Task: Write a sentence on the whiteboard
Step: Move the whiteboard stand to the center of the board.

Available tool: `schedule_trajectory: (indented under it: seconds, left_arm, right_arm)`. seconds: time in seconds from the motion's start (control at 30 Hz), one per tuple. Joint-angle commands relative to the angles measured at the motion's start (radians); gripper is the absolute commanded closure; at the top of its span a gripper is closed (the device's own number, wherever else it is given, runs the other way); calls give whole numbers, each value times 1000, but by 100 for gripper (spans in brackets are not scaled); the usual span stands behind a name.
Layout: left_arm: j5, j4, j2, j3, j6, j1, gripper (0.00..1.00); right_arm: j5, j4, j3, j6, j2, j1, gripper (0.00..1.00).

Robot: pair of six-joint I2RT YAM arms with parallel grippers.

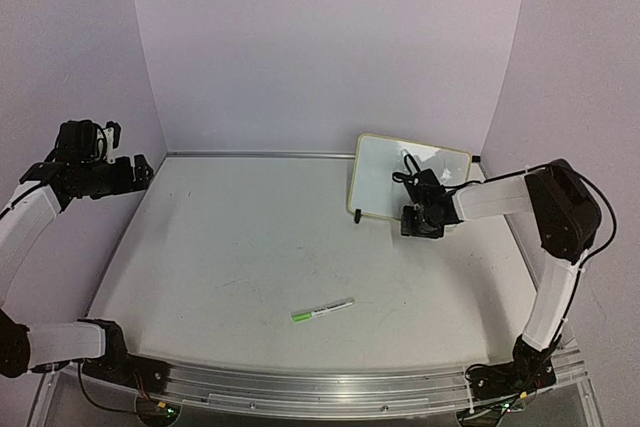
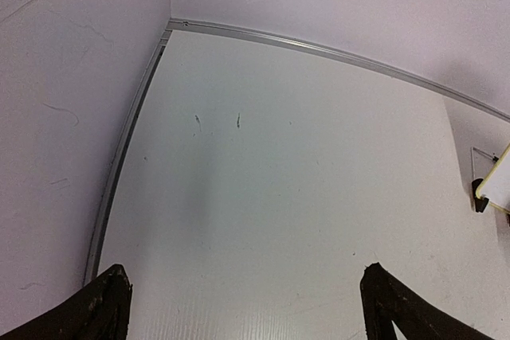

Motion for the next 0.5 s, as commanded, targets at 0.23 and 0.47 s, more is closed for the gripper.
schedule_trajectory:
  seconds: [0.23,0.47]
  left_arm:
    - [12,26,-11,-3,15,1,1]
    - [14,27,-10,-5,15,2,1]
  right_arm:
    - [117,34,78,10,95,4,72]
    - [130,36,79,-8,118,7,90]
